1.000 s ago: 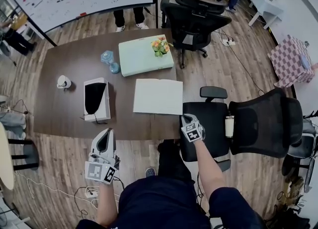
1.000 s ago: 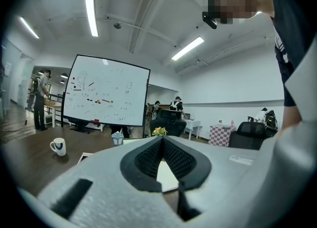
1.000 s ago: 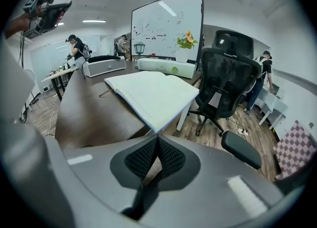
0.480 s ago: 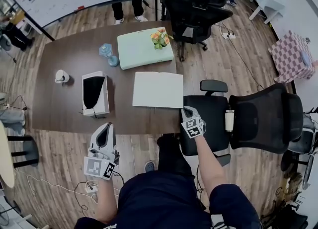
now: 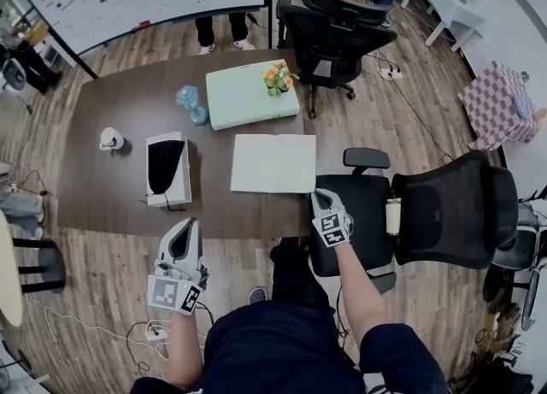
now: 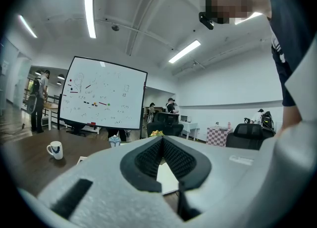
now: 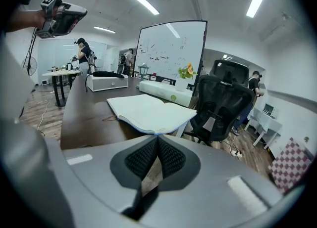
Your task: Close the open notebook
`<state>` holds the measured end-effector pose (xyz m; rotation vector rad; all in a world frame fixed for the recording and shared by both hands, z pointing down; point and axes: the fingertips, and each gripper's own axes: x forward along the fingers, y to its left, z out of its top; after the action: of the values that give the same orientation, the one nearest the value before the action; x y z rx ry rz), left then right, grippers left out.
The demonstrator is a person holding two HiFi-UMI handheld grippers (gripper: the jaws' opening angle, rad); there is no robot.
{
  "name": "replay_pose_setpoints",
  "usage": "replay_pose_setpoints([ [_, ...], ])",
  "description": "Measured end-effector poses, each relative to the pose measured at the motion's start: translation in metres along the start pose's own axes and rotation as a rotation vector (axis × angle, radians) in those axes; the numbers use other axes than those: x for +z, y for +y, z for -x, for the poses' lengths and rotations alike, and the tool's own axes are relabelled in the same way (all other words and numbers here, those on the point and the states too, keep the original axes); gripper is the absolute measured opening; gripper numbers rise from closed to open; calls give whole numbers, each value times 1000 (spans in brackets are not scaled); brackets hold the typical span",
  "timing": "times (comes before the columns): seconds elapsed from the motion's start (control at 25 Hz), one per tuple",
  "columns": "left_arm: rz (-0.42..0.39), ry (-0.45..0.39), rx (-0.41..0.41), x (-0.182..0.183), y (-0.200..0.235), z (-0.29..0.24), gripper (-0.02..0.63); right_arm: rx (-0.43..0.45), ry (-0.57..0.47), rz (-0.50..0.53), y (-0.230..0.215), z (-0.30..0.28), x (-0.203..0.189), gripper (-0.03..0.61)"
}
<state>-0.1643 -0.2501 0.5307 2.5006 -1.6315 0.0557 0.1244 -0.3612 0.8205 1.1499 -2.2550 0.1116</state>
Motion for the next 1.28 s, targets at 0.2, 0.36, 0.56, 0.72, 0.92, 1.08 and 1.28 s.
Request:
replay_pose_setpoints([
  [0.2,4,-5,7,2,0,8,-5,0,-18,56,2,6,18,8],
  [0.36,7,-9,1,2,-5,12,-5,6,-49,77,6,9,34,8],
  [0.56,5,-21,0,6,-8,20,-5,8,-61,131,14,11,49,8],
  [0.72,5,-26,7,7,-7,27,-5,26,-88,171,23,11,68,8],
  [0.92,12,-27,16,6,-8,35,-5,35,-117,197,33,10,86,8],
  [1.08,9,-28,26,7,-4,39,-5,52,-142,202,43,7,102,8],
  [1.28,10,-39,34,8,-2,43,-5,63,-150,205,53,1,107,8],
])
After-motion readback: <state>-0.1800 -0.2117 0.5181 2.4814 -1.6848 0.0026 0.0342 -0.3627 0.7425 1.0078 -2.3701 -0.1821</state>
